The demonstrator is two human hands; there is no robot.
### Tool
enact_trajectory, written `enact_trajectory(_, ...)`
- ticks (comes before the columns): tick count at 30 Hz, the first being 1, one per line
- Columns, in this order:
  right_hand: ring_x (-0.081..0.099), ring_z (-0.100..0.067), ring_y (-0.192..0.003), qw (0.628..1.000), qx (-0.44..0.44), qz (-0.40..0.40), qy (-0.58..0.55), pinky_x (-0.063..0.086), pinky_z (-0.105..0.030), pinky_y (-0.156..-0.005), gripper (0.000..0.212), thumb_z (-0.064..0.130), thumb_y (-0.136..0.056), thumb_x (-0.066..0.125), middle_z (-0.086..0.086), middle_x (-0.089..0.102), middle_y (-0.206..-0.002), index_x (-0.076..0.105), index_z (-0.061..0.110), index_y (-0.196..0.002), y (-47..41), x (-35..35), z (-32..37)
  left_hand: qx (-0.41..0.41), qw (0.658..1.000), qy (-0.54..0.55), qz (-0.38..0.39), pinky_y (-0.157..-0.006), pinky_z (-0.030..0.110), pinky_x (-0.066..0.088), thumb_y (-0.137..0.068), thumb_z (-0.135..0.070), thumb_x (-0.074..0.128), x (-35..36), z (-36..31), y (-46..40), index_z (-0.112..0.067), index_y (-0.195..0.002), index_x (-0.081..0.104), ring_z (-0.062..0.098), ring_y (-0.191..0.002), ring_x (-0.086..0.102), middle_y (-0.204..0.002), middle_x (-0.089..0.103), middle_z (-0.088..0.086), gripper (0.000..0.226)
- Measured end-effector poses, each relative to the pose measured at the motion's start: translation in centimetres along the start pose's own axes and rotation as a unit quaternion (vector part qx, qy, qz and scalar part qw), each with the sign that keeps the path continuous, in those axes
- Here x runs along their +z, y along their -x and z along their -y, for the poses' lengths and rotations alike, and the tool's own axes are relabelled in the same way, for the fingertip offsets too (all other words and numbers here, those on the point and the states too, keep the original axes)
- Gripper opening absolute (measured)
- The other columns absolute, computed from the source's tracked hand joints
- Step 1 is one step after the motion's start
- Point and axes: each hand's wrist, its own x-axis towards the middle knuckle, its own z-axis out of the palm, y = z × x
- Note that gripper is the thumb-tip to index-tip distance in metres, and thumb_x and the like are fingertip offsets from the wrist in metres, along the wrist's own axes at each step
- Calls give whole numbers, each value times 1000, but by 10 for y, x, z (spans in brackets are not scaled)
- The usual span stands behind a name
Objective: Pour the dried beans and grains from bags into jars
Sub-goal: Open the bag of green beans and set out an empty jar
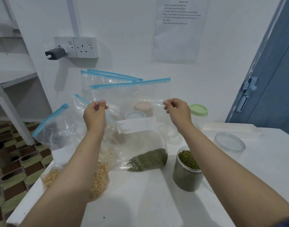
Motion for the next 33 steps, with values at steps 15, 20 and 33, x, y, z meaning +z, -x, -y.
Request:
enact_trajectory(15,58,-18,-84,995,100,-26,17,44,-27,-70,20,25,-100,51,-9,66,-112,57,14,-115,-20,30,-30,133,947,-290,35,-109,44,24,-94,-31,61,20,14,32,-11,-146,35,31,-139,26,-152,28,12,62)
enact_trajectory(20,42,-25,-131,990,4,-22,137,37,-39,-107,39,27,-101,49,-3,47,-141,47,20,-139,9,13,-11,193,928,-310,78,-113,51,16,-94,-34,61,20,25,81,-18,-145,39,29,-144,13,-157,21,7,58)
enact_trajectory(33,56,-5,-97,971,-108,-165,136,44,-19,-81,21,3,-95,53,4,58,-107,61,22,-100,167,-110,-59,137,939,-101,300,-119,45,25,-99,-49,46,35,49,230,-28,-144,37,7,-145,16,-153,24,-10,51)
